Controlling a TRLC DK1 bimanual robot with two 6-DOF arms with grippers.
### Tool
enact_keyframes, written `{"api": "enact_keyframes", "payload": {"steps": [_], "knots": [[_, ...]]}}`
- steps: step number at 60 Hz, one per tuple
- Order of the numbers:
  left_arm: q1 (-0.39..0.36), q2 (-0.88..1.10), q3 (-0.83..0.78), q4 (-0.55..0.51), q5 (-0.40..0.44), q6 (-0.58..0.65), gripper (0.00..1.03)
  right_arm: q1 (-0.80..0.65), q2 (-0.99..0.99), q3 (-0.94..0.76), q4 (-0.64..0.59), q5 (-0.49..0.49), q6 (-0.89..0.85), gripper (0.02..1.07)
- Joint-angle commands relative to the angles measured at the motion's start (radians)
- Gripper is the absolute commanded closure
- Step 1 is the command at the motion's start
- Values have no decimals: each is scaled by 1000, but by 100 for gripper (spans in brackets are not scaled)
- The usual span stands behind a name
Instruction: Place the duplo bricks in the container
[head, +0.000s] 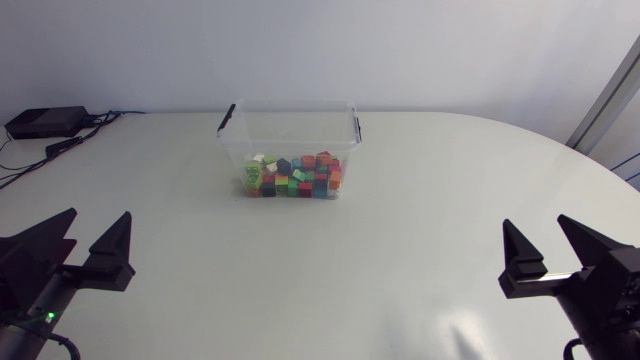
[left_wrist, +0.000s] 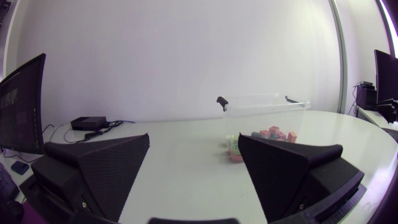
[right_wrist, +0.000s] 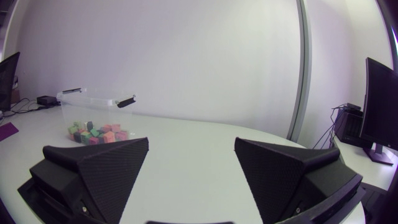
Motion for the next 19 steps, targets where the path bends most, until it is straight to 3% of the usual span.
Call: {"api": "enact_keyframes", "payload": {"steps": [1,19], "knots": [[16,-45,-36,-21,14,-43,4,-9,0,-18,-3,2,48,7],[27,-86,-52,-50,19,-60,4,-12,0,-18,-3,3,68,7]]}}
